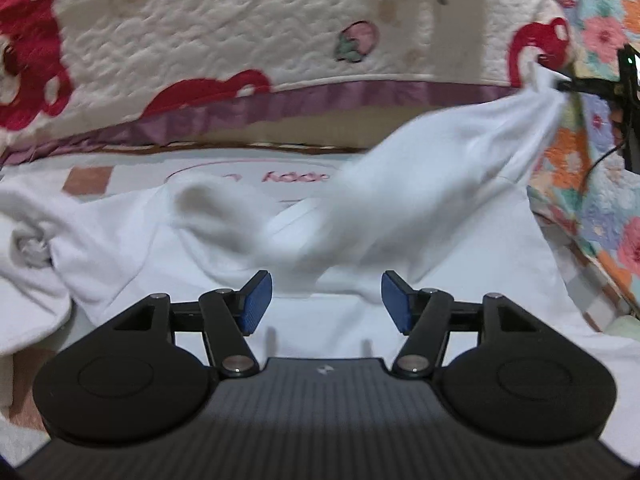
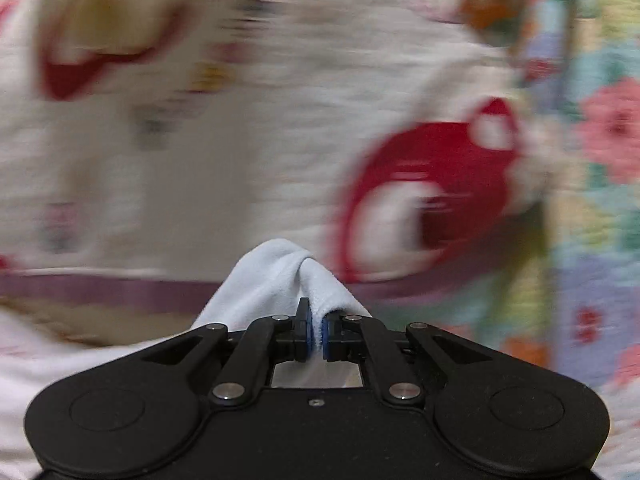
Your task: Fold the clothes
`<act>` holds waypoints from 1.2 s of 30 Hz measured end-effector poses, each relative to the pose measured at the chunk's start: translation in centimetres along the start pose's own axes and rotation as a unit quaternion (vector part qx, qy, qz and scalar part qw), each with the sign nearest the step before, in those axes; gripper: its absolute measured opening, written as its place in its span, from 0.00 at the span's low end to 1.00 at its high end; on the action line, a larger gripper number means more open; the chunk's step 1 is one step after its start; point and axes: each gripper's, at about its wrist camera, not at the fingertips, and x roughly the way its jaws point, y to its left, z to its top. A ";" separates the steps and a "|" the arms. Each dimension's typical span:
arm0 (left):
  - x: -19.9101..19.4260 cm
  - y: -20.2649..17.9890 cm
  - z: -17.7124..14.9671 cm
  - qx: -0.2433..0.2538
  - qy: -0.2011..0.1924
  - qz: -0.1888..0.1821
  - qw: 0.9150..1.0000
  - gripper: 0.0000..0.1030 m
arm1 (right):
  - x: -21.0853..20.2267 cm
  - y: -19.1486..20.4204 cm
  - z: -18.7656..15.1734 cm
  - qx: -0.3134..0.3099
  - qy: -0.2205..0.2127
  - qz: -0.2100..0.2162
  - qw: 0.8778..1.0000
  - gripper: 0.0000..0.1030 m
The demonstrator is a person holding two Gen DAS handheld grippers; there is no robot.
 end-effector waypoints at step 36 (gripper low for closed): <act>-6.9 17.8 2.2 -0.171 0.035 0.293 0.940 0.65 | 2.2 4.6 -11.9 0.124 0.189 0.131 0.965 0.47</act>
